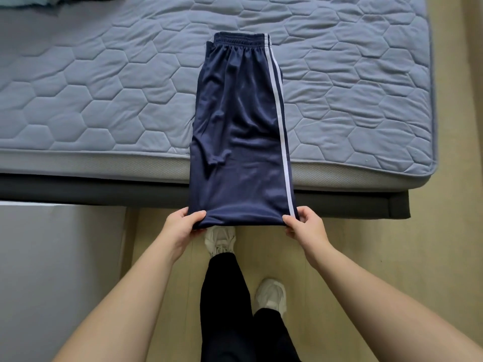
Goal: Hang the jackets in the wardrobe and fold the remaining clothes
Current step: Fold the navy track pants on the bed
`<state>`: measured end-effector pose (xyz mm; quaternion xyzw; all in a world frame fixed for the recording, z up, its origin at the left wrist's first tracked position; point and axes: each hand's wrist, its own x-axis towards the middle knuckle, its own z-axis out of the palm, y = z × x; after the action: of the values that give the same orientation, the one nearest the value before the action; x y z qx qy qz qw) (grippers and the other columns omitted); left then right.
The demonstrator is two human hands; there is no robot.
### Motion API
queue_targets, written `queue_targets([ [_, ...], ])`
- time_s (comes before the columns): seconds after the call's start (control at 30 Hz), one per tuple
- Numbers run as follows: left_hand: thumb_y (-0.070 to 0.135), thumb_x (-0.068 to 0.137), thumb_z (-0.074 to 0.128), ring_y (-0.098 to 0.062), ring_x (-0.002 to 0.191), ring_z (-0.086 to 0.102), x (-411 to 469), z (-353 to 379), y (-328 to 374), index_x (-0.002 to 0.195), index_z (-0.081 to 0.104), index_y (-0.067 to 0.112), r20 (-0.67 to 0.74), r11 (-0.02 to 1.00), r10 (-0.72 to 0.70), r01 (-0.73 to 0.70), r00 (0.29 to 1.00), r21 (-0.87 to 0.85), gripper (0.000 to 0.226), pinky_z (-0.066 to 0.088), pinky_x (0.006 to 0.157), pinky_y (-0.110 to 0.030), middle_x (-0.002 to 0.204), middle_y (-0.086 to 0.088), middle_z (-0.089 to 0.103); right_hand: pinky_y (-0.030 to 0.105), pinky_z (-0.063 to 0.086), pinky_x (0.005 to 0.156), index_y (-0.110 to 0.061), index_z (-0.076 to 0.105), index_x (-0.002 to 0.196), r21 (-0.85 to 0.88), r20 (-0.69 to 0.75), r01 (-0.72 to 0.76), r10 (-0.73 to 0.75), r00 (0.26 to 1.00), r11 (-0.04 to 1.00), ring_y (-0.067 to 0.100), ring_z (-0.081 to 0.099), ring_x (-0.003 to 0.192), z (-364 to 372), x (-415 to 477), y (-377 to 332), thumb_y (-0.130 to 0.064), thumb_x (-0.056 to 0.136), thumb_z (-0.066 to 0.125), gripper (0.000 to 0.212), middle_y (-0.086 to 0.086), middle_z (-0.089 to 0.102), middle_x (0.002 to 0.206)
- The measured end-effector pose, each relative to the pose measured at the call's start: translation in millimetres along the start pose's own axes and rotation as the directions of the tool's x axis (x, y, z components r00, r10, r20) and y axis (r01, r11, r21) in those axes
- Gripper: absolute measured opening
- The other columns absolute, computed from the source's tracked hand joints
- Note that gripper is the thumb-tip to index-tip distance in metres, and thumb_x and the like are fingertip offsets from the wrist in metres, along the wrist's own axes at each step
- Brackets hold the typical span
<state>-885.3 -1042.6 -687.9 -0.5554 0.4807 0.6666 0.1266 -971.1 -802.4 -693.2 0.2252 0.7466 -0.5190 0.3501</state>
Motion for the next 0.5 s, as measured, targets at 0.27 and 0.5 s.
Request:
queue_targets([
  [0.27, 0.005, 0.09, 0.056, -0.018, 0.083, 0.06, -108.9, -34.4, 20.3, 0.097, 0.056, 0.011, 0.065, 0.987, -0.115, 0.107, 0.991, 0.121, 0.01, 0.05, 0.067, -0.031, 0.102, -0.01, 0.061, 0.028, 0.048, 0.056, -0.035, 0.041, 0.129, 0.052, 0.111, -0.059, 0.053, 0.992, 0.997, 0.018, 0.047, 0.052, -27.9, -111.2, -41.0, 0.008, 0.085, 0.049, 0.062, 0.01, 0.059, 0.076],
  [0.5, 0.001, 0.09, 0.053, -0.017, 0.074, 0.06, -125.2, -26.3, 102.3, 0.108, 0.057, 0.022, 0.054, 0.983, 0.108, -0.115, 0.993, 0.144, 0.029, 0.053, 0.058, -0.03, 0.102, -0.002, 0.061, 0.021, 0.049, 0.052, -0.012, 0.063, 0.081, -0.011, 0.15, 0.055, -0.053, 0.987, 0.998, 0.016, 0.057, 0.048, -31.4, -110.3, -135.9, 0.004, 0.089, 0.044, 0.026, 0.006, 0.058, 0.074],
])
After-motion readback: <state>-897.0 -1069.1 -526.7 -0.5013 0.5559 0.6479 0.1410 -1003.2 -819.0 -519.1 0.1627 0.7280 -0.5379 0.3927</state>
